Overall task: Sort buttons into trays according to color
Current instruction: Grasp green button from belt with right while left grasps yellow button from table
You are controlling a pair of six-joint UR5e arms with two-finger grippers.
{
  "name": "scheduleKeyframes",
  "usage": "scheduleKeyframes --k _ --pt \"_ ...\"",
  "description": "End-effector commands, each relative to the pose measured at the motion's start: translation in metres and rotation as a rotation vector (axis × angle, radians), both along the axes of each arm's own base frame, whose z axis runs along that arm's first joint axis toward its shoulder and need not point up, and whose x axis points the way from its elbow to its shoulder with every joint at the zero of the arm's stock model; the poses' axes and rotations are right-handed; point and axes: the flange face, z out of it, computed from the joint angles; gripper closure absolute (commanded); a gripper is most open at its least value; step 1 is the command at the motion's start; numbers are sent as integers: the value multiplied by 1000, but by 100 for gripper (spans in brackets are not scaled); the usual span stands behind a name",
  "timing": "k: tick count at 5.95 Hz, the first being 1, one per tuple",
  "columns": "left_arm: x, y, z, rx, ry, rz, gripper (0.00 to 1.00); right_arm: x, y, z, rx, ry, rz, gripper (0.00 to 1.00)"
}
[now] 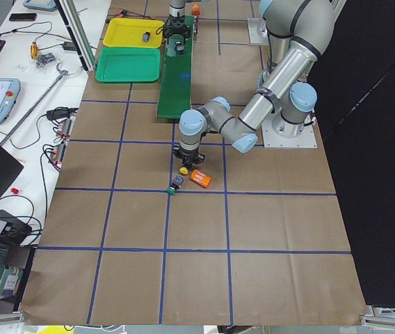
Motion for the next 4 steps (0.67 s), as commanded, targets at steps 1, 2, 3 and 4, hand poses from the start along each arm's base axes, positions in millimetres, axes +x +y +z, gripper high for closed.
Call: scheduleKeyframes --k 1,2,3,4 --pt "-48 -25 49 38 45 150 93 -12 -3 0 6 24 -13 79" --pt "-81 -29 68 53 47 281 93 -18 -5 1 1 43 -17 91" --pt "-130 -38 82 48 45 321 93 -37 -15 7 -2 48 -50 93" --pt "-182 -47 83 78 5 361 93 -52 -23 24 -24 41 -62 93"
